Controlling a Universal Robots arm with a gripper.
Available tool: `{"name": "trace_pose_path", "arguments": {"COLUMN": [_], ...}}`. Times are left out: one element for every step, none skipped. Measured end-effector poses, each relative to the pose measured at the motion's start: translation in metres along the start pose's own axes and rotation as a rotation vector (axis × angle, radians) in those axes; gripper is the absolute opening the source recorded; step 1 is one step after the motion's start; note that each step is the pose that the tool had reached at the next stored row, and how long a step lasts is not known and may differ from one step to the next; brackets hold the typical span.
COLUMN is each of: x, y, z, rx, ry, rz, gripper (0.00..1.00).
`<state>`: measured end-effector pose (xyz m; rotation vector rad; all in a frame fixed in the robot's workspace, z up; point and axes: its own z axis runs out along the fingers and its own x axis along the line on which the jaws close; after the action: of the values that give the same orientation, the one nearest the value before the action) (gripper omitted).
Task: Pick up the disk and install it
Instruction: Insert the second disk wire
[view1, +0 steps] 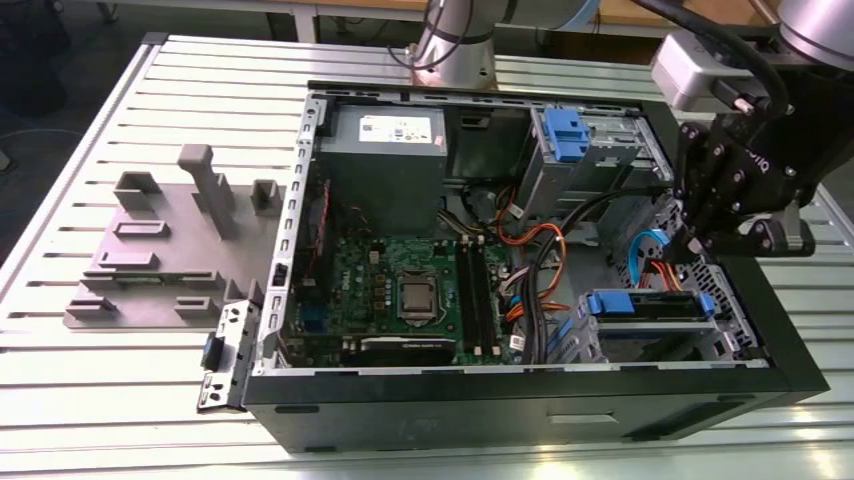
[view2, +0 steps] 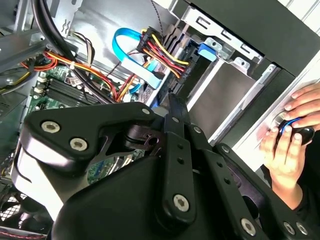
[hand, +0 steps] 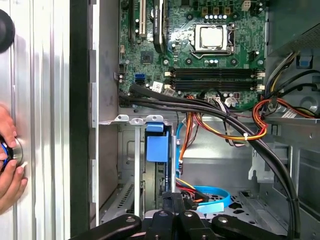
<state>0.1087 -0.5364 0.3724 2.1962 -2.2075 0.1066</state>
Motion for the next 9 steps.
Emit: {"name": "trace_pose_path", "arguments": {"x": [-0.0013, -0.0026, -0.0038, -0.0051, -0.0063, -0.0076, -0.0086, -0.0094, -0.0100], "y": [0.0000, -0.0001, -0.0001, -0.0001, -0.0002, -0.0002, -0.0002, -0.0002, -0.0002], "z": [-0.0001, -0.0002, -0.0003, -0.0004, -0.0004, -0.0005, -0.0006, -0.0007, -0.0007], "rx": [-0.0003, -0.0006, -0.0008, -0.0010, -0.0014, -0.0017, -0.0020, -0.0022, -0.0025], "ry": [0.0001, 0.0001, 0.0001, 0.0001, 0.0000, 0.0000, 0.0000, 0.0004, 0.0006], "rz": [0.000, 0.000, 0.000, 0.000, 0.000, 0.000, 0.000, 0.000, 0.000], "gripper": [0.11, 0.11, 0.11, 0.11, 0.11, 0.11, 0.11, 0.11, 0.11]}}
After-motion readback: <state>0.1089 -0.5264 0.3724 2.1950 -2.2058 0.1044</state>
